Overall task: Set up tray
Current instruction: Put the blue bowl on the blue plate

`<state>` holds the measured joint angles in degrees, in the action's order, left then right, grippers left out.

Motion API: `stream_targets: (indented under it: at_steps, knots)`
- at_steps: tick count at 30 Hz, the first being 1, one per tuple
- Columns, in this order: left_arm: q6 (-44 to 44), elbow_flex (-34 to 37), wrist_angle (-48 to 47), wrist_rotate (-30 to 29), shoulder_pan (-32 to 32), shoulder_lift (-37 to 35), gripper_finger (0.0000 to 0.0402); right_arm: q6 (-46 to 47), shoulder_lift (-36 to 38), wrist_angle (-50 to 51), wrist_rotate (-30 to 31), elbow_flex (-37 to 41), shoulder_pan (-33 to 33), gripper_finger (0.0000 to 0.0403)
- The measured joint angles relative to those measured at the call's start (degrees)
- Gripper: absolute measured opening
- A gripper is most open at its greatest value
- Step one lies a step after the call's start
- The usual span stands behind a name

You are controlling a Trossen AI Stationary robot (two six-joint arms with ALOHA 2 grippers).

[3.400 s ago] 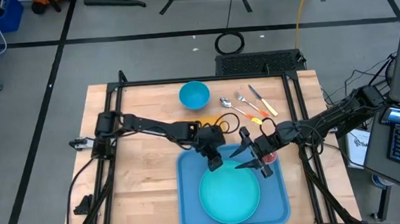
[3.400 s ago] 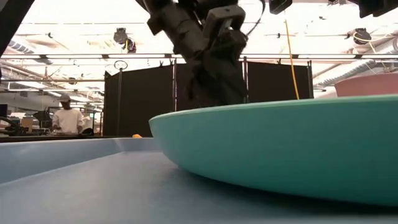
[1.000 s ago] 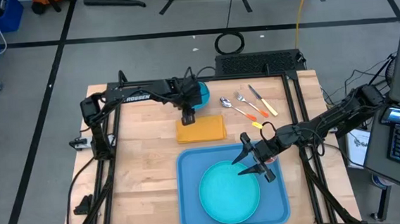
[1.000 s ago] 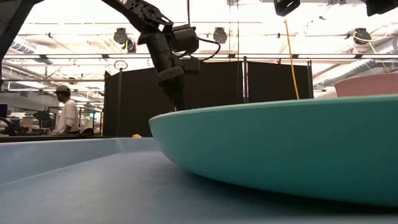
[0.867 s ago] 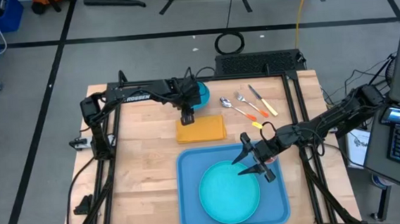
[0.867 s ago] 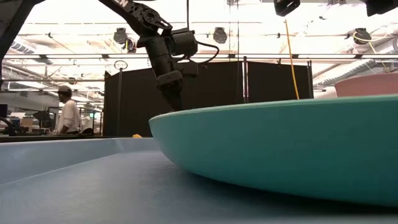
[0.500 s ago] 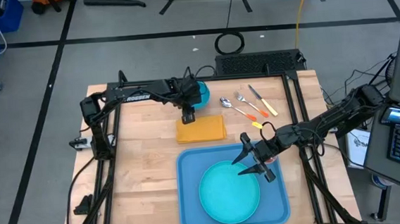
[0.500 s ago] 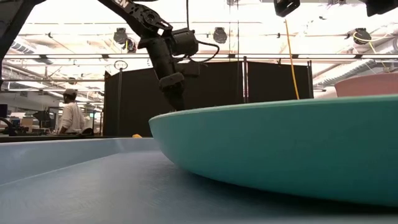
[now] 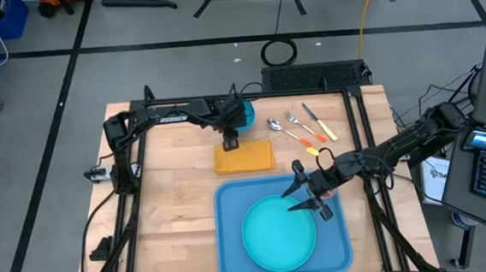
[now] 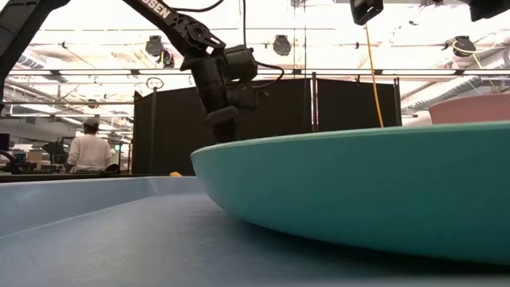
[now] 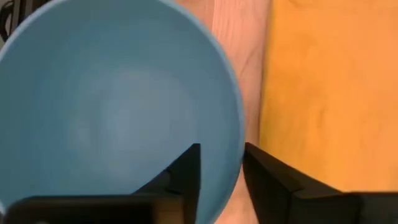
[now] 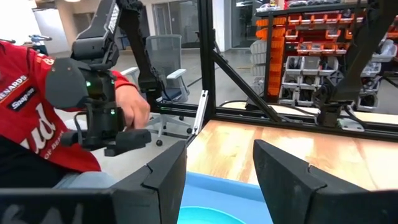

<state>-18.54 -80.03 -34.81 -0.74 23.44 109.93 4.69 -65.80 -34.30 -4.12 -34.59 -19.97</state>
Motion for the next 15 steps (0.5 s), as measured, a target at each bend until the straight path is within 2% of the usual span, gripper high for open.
stream_targets:
  at_steps: [5,6,10,15]
  knots:
    - [0.0,0.0,0.2,-2.1,0.0,0.0,0.0022,0.0,0.0,0.1,0.0,0.0,0.0,0.0178]
    - [0.1,0.0,-0.2,-2.7,0.0,0.0,0.0014,0.0,0.0,0.1,-0.1,0.0,0.0,0.0178]
    - [-0.1,0.0,0.0,-3.0,-0.2,0.0,0.0012,0.0,0.0,0.1,-0.1,0.0,0.0,0.0178]
    - [-1.4,0.0,-0.6,-9.6,-1.8,-1.1,0.0008,0.0,0.0,0.3,-0.1,0.0,0.0,0.0178]
